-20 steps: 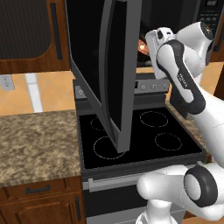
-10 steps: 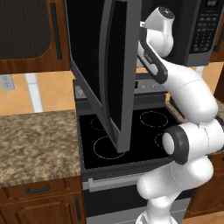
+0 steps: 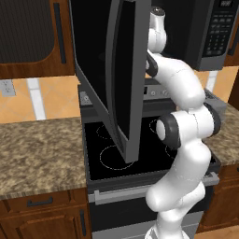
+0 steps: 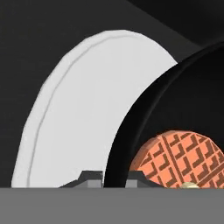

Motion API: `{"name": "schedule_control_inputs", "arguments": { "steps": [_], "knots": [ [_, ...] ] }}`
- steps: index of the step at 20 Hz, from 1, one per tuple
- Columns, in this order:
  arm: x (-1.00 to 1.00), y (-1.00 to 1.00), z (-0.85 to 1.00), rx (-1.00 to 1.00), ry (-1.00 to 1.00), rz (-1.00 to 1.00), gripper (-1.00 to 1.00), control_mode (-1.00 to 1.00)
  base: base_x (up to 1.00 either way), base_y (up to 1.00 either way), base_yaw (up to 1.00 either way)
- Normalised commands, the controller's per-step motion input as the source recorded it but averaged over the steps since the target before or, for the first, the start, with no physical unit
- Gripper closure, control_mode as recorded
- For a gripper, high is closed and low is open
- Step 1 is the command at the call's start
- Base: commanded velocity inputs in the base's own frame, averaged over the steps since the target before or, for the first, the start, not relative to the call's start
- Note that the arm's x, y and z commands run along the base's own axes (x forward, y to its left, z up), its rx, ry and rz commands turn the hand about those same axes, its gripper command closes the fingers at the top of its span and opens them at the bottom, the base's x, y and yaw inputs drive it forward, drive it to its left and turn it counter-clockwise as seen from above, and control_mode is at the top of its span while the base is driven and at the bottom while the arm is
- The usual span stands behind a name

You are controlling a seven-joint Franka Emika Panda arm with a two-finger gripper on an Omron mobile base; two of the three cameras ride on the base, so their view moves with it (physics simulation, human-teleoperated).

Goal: Open the microwave, place the bowl with waffle inside the microwave, then close the microwave door and turn it on.

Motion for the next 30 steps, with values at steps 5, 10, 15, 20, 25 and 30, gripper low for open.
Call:
{"name": "schedule_control_inputs", "arguments": {
  "steps": [5, 10, 15, 20, 25, 30],
  "knots": [
    [0.42, 0.0, -0.3, 0.01, 0.0, 0.0, 1.0, -1.0, 0.0, 0.0, 0.0],
    [0.02, 0.02, -0.12, 0.0, -0.06, 0.0, -1.0, -1.0, 0.0, 0.0, 0.0],
    [-0.61, 0.0, 0.0, 0.0, -0.23, 0.0, -1.0, -1.0, 0.0, 0.0, 0.0],
    [-1.0, -0.01, 0.04, 0.0, -0.24, 0.0, -1.0, -1.0, 0.0, 0.0, 0.0],
    [-1.0, -0.14, 0.19, 0.0, -0.18, 0.0, -1.0, -1.0, 0.0, 0.0, 0.0],
    [-1.0, -0.26, 0.07, 0.0, -0.22, 0.0, -1.0, -1.0, 0.0, 0.0, 0.0]
  ]
}}
